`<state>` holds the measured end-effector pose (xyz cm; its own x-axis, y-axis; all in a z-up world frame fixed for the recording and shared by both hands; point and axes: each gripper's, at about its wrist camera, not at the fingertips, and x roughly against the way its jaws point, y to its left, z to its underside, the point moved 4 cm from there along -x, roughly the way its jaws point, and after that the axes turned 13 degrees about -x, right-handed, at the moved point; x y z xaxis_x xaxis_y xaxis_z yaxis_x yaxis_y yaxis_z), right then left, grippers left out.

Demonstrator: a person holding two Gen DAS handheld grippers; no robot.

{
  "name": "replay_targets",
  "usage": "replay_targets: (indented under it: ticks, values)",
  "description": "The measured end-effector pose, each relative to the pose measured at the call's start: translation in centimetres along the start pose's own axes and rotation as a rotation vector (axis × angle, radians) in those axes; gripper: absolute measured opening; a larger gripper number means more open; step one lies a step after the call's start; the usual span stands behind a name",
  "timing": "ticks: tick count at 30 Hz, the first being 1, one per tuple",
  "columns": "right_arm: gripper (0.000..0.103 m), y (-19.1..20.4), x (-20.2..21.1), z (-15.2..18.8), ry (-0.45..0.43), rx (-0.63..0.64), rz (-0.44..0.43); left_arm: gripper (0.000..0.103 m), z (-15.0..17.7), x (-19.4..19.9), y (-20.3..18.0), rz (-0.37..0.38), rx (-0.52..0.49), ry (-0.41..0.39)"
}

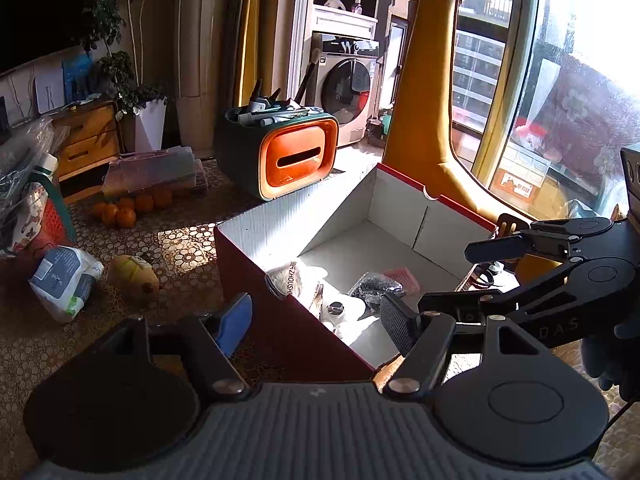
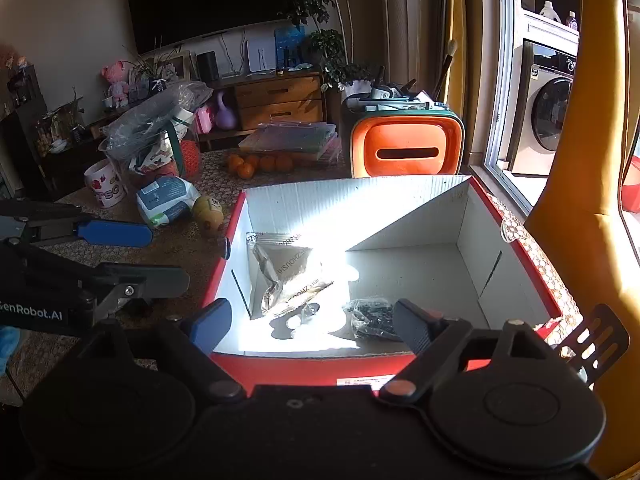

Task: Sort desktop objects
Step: 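Withdraw both open tools from the box back over the table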

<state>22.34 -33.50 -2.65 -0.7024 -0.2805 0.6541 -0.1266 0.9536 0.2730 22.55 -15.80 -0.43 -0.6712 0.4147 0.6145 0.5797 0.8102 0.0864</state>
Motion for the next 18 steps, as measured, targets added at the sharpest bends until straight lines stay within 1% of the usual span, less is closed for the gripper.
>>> replay_targets:
  ticks: [4, 12, 18]
  values:
    - [0.089, 1.3, 0.7, 0.4, -0.009, 0.001, -0.016, 0.077, 0.9, 1.6, 0.9, -0.017, 0.012, -0.014]
    - [0.093, 5.1, 1.5, 1.4, -0.031, 0.068, -0.03, 0.083, 2.8, 4.8, 3.3, -0.058, 0.029, -0.032]
    - [0.097, 8.2, 1.6, 2.5, -0.031, 0.086, -0.069, 0.087, 4.4, 6.9, 5.2, -0.097, 0.033, -0.039]
